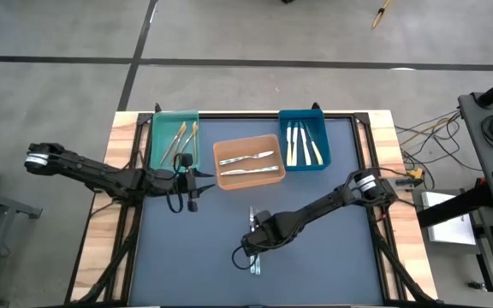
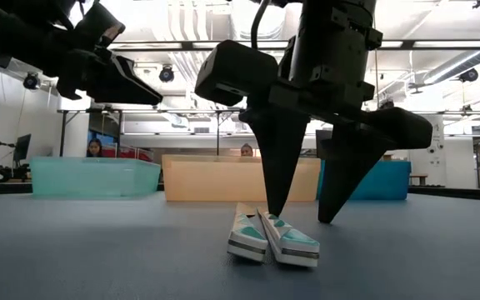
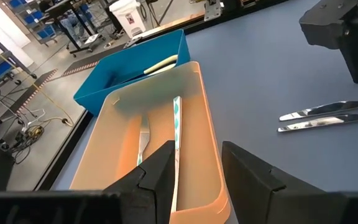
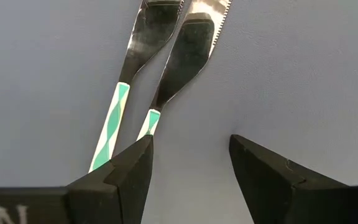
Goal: Sort silverware by color (type)
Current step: Put the white knife in the orange bin
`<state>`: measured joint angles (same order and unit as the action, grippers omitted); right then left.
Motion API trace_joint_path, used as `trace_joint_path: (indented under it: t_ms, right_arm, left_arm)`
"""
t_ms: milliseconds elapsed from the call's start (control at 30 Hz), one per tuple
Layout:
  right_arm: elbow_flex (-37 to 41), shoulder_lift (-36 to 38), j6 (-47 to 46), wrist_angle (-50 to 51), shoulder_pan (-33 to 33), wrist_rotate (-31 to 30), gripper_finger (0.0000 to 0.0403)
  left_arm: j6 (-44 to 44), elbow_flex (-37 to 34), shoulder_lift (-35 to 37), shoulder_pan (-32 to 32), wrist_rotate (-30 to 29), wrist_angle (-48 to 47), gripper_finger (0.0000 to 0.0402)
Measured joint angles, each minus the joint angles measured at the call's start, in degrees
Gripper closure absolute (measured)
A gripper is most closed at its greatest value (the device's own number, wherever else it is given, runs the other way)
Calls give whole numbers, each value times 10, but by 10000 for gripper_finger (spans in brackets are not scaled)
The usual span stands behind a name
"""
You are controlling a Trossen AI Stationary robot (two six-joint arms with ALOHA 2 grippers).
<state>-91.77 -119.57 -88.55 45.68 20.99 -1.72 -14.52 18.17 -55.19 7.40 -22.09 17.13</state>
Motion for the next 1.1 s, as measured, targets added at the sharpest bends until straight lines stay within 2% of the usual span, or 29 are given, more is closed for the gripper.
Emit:
trace_joint_path:
  t_ms: [500,733,1100]
  right_arm:
    - [1,2,29,23,-10,7,198]
    - [3,20,24,48,-13,-11,198]
    - [-53,0,29,30,-13,-29,198]
  left_arm:
    - [0,0,0,0,0,0,287]
    - [1,0,0,0,0,0,287]
    - [1,0,0,0,0,0,287]
